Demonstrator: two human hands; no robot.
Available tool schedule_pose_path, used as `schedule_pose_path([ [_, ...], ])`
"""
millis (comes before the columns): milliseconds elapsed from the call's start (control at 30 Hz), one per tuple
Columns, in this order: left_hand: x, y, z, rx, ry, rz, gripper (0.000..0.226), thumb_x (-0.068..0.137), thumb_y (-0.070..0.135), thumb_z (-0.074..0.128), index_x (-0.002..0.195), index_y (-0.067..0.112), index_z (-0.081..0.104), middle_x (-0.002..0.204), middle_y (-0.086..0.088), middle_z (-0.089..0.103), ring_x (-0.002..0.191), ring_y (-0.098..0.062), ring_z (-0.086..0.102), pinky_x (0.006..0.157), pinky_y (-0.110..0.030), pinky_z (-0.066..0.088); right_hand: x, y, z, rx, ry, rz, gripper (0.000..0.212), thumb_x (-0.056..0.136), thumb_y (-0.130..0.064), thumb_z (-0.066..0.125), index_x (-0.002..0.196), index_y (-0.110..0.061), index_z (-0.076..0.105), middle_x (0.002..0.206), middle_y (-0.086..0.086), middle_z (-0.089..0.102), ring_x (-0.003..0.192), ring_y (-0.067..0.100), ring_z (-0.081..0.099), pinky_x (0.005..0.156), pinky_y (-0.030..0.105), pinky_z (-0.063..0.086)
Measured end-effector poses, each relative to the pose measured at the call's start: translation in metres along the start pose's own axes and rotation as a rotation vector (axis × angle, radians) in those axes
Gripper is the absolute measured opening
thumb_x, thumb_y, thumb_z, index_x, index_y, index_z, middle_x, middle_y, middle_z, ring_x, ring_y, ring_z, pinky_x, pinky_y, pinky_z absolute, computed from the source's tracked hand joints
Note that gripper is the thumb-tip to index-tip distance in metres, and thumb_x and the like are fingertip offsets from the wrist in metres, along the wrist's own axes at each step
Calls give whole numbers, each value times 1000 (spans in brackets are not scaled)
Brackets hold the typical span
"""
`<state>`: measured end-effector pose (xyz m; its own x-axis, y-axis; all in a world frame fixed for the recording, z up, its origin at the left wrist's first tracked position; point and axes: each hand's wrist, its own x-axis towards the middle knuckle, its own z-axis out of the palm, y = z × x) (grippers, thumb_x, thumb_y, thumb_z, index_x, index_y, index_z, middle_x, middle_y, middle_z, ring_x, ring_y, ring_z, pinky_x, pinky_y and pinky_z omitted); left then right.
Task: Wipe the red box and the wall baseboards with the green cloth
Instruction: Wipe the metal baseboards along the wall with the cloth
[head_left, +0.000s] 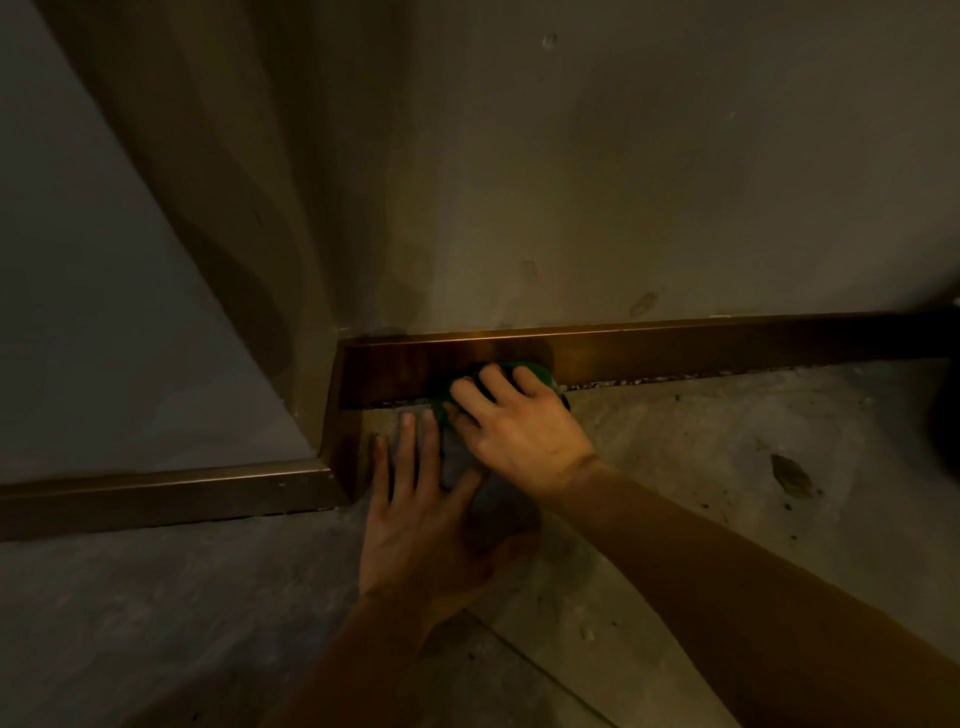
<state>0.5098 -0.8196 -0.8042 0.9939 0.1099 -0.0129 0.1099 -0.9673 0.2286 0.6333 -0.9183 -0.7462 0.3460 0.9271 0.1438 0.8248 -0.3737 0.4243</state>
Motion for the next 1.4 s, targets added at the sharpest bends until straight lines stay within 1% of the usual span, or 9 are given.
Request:
schedule_pose_path([
  [200,0,-3,-1,-4,-10,1,100,75,99,23,158,44,15,169,-20,-6,154,-37,-17,122,-64,5,-12,11,0,8,-25,69,35,91,-13,42,113,-10,68,119,12,58,100,37,55,75,47,47],
  [367,-1,-1,-4,-11,0,3,100,75,99,23,158,48,2,169,-19,-8,154,-37,-19,122,-64,5,-22,19,-1,0,-99,140,29,89,-17,61,117,-12,68,121,12,56,101,37,54,76,47,46],
  [533,-2,-2,-4,-24,11,21,99,76,98,23,158,47,0,169,-19,-9,154,-37,-18,123,-64,4,-31,27,-3,-9,-155,190,34,90,-15,50,119,-12,66,120,13,56,100,37,55,76,46,46],
  [700,-2,-2,-3,-19,10,8,97,77,97,23,157,49,-2,169,-17,-11,154,-36,-20,122,-64,5,-44,38,-5,-48,-207,247,39,81,-13,66,120,-15,67,121,14,57,98,37,55,78,48,47],
  [900,-1,-1,-5,-34,-12,2,96,76,99,17,155,52,-8,168,-13,-22,151,-32,-29,123,-62,-2,-59,48,-3,-30,-338,358,64,71,-15,79,132,-21,58,129,13,28,108,38,41,88,55,40],
  [1033,-2,-2,-6,-53,-20,10,96,76,99,17,154,52,-12,167,-12,-25,150,-31,-31,123,-62,-5,-74,58,-4,10,-390,472,63,74,-17,76,133,-23,54,127,12,30,109,36,38,88,55,42],
  [1167,-1,-3,-4,-54,-17,-3,96,75,100,17,154,54,-12,167,-11,-25,150,-30,-32,123,-62,-4,-95,72,-8,111,-344,674,60,79,-17,75,135,-22,52,124,13,37,105,36,44,73,50,53],
  [1267,-1,-4,-3,-59,-14,4,96,74,100,17,154,54,-12,167,-11,-25,151,-31,-30,123,-62,-3,-109,77,-12,204,-260,806,60,80,-17,75,134,-20,51,118,12,39,99,35,46,60,44,51],
  [1400,-1,-3,-4,-44,-25,1,96,75,99,15,154,52,-13,166,-13,-26,150,-32,-30,123,-61,-8,-119,77,-23,307,-166,966,53,83,-15,71,132,-20,52,118,11,41,101,36,50,56,41,53],
])
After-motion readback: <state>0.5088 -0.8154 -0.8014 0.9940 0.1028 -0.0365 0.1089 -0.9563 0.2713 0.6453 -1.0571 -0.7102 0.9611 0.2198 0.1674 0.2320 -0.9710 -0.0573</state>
